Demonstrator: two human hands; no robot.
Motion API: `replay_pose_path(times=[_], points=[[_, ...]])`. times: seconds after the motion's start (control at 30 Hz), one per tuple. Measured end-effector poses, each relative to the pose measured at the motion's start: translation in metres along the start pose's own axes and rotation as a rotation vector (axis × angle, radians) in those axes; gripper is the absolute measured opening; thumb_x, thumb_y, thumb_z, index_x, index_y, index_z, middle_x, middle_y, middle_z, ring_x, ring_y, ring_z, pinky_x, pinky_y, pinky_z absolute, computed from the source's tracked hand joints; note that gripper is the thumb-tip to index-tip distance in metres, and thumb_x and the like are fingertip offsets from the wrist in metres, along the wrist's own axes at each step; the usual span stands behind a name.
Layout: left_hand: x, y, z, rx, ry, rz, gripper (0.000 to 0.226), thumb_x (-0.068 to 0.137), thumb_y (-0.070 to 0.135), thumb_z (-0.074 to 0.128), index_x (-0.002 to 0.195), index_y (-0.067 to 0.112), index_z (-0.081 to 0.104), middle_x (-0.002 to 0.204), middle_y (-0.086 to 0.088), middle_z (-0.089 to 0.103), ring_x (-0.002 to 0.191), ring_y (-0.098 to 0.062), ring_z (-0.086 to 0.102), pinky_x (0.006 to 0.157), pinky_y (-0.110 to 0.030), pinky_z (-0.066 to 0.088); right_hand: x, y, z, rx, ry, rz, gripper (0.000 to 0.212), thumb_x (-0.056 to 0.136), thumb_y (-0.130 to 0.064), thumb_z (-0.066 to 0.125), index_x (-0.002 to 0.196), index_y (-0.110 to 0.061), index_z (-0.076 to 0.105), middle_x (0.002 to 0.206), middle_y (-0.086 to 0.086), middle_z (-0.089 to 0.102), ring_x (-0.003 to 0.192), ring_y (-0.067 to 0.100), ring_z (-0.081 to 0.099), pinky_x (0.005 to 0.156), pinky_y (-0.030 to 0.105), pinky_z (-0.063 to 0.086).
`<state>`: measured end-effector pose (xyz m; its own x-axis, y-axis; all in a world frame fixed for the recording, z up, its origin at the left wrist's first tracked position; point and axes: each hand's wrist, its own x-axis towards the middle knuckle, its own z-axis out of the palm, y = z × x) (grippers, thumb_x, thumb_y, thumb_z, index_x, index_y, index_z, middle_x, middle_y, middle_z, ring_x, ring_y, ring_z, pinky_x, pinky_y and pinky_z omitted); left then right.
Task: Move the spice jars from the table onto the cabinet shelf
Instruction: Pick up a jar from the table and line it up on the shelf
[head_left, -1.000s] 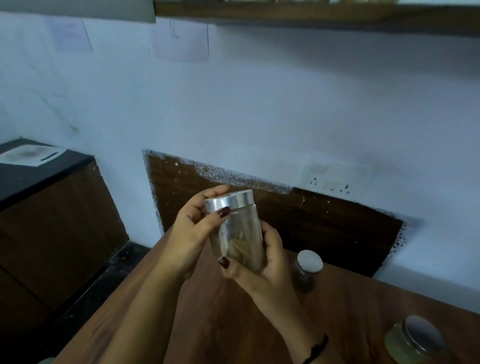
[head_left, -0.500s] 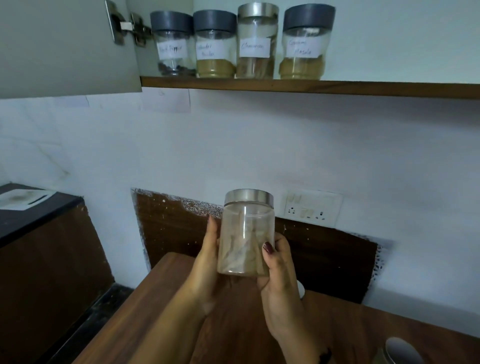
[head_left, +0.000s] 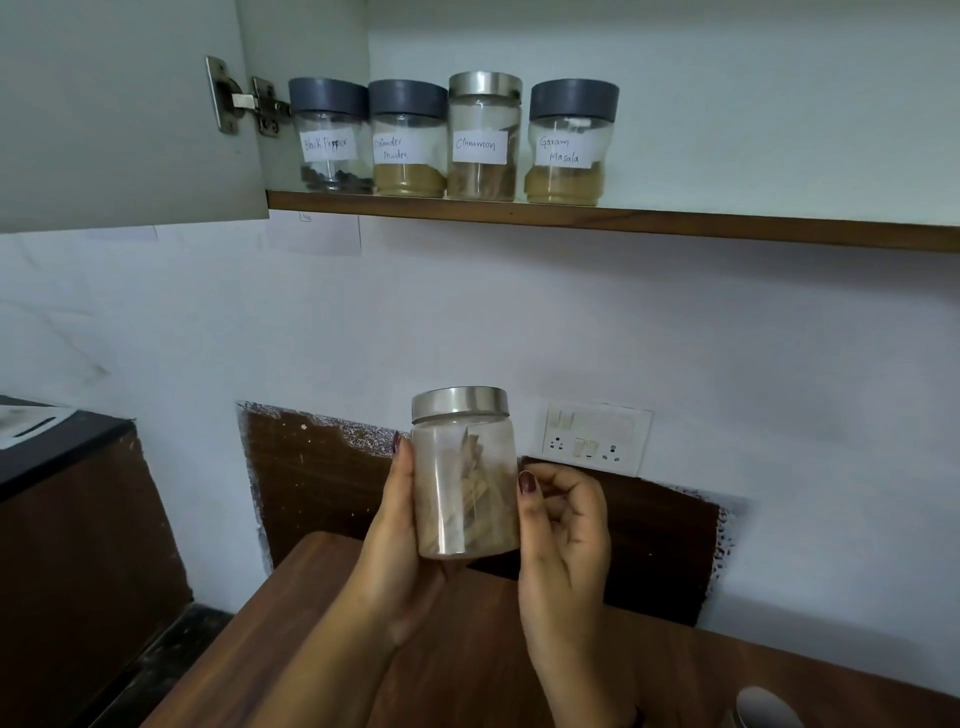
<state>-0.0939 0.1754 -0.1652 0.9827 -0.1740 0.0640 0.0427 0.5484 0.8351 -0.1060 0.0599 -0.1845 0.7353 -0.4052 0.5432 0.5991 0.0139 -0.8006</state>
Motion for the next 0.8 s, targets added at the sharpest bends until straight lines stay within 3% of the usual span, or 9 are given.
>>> replay_pose_path(times=[0.1, 0.2, 0.33, 0.43, 0.57, 0.67, 0.8], points=[[-0.001, 0.004, -0.001, 0.084, 0.002, 0.028, 0.078, 0.087, 0.068, 0.040, 0.134, 0.010, 0.061, 0.132, -0.020, 0.064, 0.126, -0.034, 0.060, 0.115, -0.052, 0.036, 0.001, -0.008, 0.001, -0.048, -0.023, -0.029, 0.039, 0.080, -0.058, 0.064, 0.104, -0.027, 0.063, 0.104, 0.001, 0.061, 0.084, 0.014, 0.064, 0.070, 0.019, 0.053], [-0.002, 0.006, 0.002, 0.211, -0.002, 0.091, 0.067, 0.091, 0.065, 0.038, 0.129, 0.017, 0.066, 0.128, -0.015, 0.068, 0.123, -0.031, 0.063, 0.113, -0.054, 0.038, 0.000, -0.013, 0.006, -0.076, -0.121, 0.013, 0.061, 0.073, -0.073, 0.064, 0.118, -0.033, 0.058, 0.115, 0.001, 0.061, 0.100, 0.018, 0.065, 0.079, 0.031, 0.058], [-0.003, 0.012, 0.012, 0.321, 0.014, 0.169, 0.058, 0.096, 0.066, 0.041, 0.122, 0.023, 0.069, 0.124, -0.012, 0.070, 0.119, -0.029, 0.065, 0.107, -0.055, 0.045, -0.002, -0.016, 0.011, -0.142, -0.107, -0.012, 0.069, 0.068, -0.066, 0.073, 0.126, -0.032, 0.054, 0.123, -0.014, 0.055, 0.116, 0.008, 0.059, 0.089, 0.021, 0.053], [-0.003, 0.013, 0.019, 0.396, 0.028, 0.232, 0.063, 0.088, 0.075, 0.045, 0.119, 0.025, 0.069, 0.123, -0.009, 0.069, 0.118, -0.026, 0.065, 0.103, -0.055, 0.048, -0.003, -0.015, 0.012, -0.142, -0.079, -0.017, 0.082, 0.065, -0.071, 0.073, 0.131, -0.027, 0.052, 0.128, -0.013, 0.054, 0.121, 0.009, 0.057, 0.093, 0.022, 0.051], [-0.005, 0.014, 0.025, 0.426, 0.002, 0.310, 0.055, 0.091, 0.060, 0.046, 0.116, 0.017, 0.069, 0.110, -0.002, 0.074, 0.107, -0.017, 0.070, 0.096, -0.042, 0.056, 0.002, -0.019, 0.008, -0.053, -0.097, 0.016, 0.078, 0.070, -0.063, 0.074, 0.133, -0.021, 0.053, 0.130, -0.001, 0.058, 0.119, 0.014, 0.061, 0.094, 0.031, 0.055], [-0.004, 0.020, 0.028, 0.464, -0.029, 0.327, 0.051, 0.100, 0.057, 0.041, 0.116, 0.018, 0.070, 0.114, -0.006, 0.073, 0.111, -0.022, 0.069, 0.100, -0.048, 0.052, 0.006, -0.024, 0.006, 0.037, -0.108, 0.048, 0.074, 0.073, -0.057, 0.074, 0.133, -0.019, 0.054, 0.128, 0.002, 0.063, 0.117, 0.018, 0.063, 0.095, 0.038, 0.056], [0.000, 0.025, 0.023, 0.343, -0.022, 0.249, 0.061, 0.097, 0.054, 0.029, 0.113, 0.014, 0.073, 0.110, -0.012, 0.076, 0.108, -0.028, 0.071, 0.100, -0.048, 0.050, 0.005, -0.030, 0.004, 0.209, -0.075, 0.077, 0.080, 0.071, -0.067, 0.071, 0.130, -0.018, 0.050, 0.120, 0.001, 0.067, 0.112, 0.019, 0.066, 0.086, 0.029, 0.056]])
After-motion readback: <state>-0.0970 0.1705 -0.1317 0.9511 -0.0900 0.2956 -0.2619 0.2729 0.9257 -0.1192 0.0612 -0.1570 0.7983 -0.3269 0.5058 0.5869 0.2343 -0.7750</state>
